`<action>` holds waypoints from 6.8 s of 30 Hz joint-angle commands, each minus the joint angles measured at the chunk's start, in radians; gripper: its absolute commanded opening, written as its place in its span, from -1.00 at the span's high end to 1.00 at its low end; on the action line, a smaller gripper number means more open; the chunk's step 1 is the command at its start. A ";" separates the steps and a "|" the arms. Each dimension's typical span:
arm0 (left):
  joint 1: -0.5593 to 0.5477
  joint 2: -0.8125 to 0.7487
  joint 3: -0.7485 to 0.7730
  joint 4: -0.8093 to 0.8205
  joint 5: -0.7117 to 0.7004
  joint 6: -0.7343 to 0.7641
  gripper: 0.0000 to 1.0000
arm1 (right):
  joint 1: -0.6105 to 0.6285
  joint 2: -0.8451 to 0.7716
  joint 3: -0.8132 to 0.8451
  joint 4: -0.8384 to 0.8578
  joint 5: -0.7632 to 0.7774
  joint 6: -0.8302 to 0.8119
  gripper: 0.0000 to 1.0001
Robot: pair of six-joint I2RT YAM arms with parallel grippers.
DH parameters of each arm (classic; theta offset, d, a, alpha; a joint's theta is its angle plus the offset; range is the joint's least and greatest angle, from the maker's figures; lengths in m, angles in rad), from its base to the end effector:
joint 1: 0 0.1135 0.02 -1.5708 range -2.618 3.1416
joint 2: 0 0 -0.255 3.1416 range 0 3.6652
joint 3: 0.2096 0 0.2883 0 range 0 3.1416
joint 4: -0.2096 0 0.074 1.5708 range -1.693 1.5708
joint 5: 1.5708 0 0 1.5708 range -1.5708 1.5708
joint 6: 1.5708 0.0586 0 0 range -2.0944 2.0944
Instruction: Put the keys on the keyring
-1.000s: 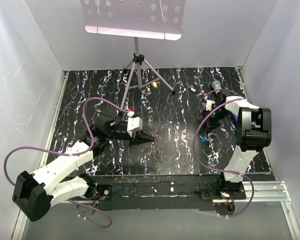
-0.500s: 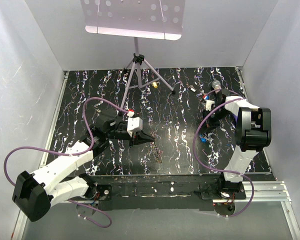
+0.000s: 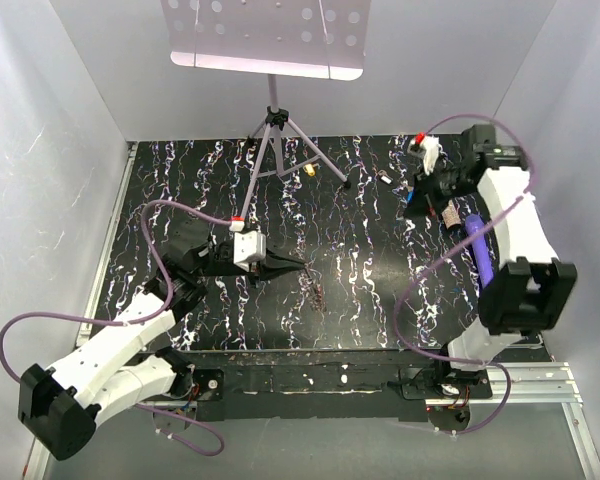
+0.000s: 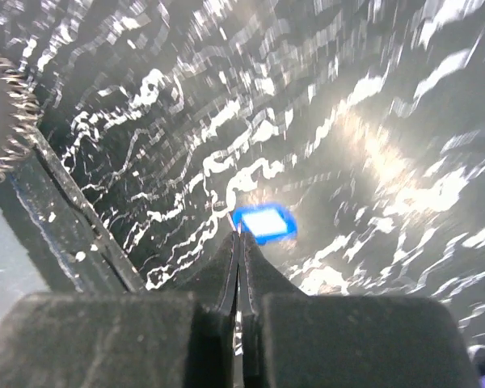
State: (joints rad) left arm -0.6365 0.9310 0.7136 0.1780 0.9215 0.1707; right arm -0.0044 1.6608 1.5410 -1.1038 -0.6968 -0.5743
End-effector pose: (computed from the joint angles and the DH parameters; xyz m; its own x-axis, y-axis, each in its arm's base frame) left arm 0.1857 -0.1953 0.3115 0.1386 0.0253 -0.9900 0.9903 0.0090 0.1388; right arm 0.3707 0.0360 0.2815 -0.6727 -0.4137 -0.6135 -0.6913 0.6469 0.3218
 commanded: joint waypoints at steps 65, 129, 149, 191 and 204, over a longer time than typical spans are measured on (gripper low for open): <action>-0.065 -0.063 -0.183 0.681 -0.050 -0.158 1.00 | 0.777 -0.762 -0.467 0.863 -0.156 0.083 0.97; -0.068 -0.069 -0.209 0.755 -0.104 -0.209 1.00 | 0.805 -0.765 -0.456 0.960 -0.112 0.126 0.97; -0.069 -0.073 -0.210 0.750 -0.102 -0.203 1.00 | 0.805 -0.759 -0.456 0.964 -0.109 0.126 0.97; -0.069 -0.077 -0.210 0.724 -0.116 -0.181 1.00 | 0.819 -0.753 -0.452 0.978 -0.093 0.148 0.97; -0.068 -0.090 -0.212 0.709 -0.124 -0.175 1.00 | 0.817 -0.753 -0.449 0.960 -0.076 0.136 0.97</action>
State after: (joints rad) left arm -0.7025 0.8684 0.4984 0.8700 0.8249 -0.0181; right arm 0.8093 0.9226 1.0447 -0.1600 -0.7876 -0.4259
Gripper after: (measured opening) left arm 0.020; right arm 0.022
